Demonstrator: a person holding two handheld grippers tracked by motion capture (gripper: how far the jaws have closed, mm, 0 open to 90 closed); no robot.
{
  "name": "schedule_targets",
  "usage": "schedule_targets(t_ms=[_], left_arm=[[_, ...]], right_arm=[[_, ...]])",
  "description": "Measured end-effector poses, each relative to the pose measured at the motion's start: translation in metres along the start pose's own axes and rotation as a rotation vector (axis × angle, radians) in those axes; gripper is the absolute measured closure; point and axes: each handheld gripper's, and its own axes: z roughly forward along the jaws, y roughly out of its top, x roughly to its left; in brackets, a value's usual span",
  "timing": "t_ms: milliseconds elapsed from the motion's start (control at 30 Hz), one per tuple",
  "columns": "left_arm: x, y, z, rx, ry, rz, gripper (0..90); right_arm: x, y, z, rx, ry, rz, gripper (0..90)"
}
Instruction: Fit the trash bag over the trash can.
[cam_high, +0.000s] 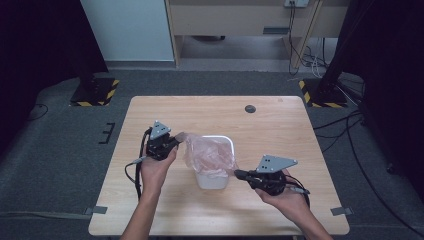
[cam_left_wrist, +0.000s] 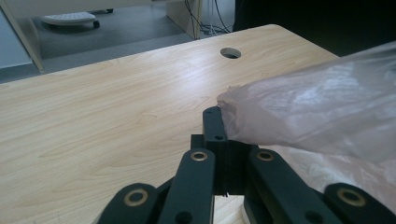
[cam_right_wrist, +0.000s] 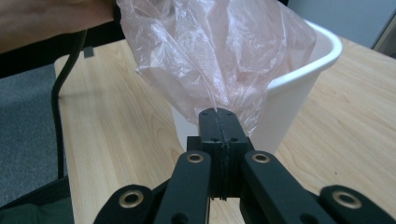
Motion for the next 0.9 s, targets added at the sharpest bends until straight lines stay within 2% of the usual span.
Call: schedule_targets(t_ms=[333,900], left_arm=[[-0.001,-0.008,0.014,0.027,-0.008,-0.006,90.0],[-0.006,-0.016,0.024,0.057,-0.024,0.006,90.0]], right_arm=[[-0.003,-0.006,0.006,0.025,-0.007,-0.005,90.0],[-0.005,-0.009,0.012,0.046,-0.023,-0.025,90.0]])
